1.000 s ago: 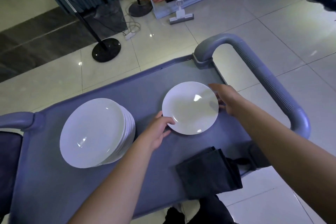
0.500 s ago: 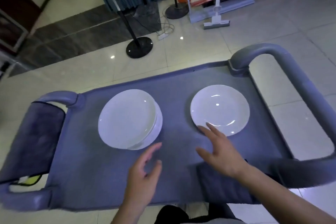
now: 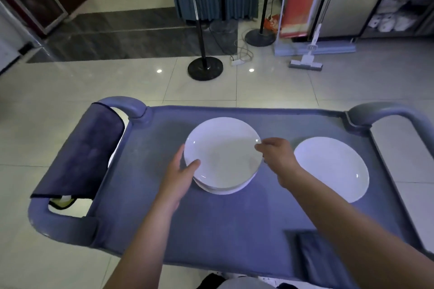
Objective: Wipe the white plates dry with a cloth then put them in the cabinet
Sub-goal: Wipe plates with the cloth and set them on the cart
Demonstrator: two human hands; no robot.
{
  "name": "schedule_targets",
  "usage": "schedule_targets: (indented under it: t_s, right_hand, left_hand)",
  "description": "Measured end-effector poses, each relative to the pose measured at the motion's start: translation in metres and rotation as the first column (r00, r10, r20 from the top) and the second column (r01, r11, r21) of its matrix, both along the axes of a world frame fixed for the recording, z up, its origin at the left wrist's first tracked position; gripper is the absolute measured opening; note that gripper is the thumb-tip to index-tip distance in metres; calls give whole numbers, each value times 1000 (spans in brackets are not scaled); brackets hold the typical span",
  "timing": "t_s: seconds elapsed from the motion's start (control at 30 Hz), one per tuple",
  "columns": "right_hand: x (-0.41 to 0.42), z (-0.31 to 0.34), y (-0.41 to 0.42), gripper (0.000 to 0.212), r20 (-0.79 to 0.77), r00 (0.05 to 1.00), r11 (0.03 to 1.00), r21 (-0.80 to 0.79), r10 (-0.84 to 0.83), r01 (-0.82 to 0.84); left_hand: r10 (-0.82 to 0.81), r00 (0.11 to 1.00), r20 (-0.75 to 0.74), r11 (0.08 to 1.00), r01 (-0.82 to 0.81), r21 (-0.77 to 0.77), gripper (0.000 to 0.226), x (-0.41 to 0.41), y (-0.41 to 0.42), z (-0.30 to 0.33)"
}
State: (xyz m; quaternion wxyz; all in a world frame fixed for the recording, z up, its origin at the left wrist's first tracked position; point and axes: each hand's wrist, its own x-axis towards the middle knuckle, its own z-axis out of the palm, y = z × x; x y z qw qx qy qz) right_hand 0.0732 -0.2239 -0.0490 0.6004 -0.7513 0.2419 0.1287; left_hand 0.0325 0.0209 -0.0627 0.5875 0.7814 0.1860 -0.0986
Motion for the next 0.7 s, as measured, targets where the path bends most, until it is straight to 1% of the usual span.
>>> schedule_targets:
  t_s: [0.1,0.13,0.2,0.33,0.43,0.5,0.6,0.7]
  right_hand:
    - [4,-1,6,22,-49,990,989,53,-132,135]
    - [6,-1,8,19,-59,986,986,46,-157,160]
    - [9,-4,9,21,-74,979,982,0,-189,190]
    - [9,-4,13,35,-112,969,974,-80,-221,212]
    - [7,2,18,41,-111,964,970,-25,-243,242]
    - [10,6,20,40,-84,969,972,2,-233,234]
    - [13,16,22,40,-17,976,976,10,-219,219]
    - [14,25,24,42,144,961,971,-19,-235,240]
  left_hand:
    - [55,997,45,984,-47,-170,49,2,1,-1]
    - [70,996,51,972,-57,-226,49,4,4,-1]
    - [80,995,58,949,-58,-310,53,9,9,0]
    - [54,996,75,922,-20,-388,51,18,17,-1]
    - [27,995,93,904,15,-426,53,20,20,-3]
    - [26,994,102,887,24,-461,58,21,21,-3]
    - [67,992,109,870,-5,-492,62,25,23,-4]
    - [43,989,138,884,27,-467,71,33,26,-1]
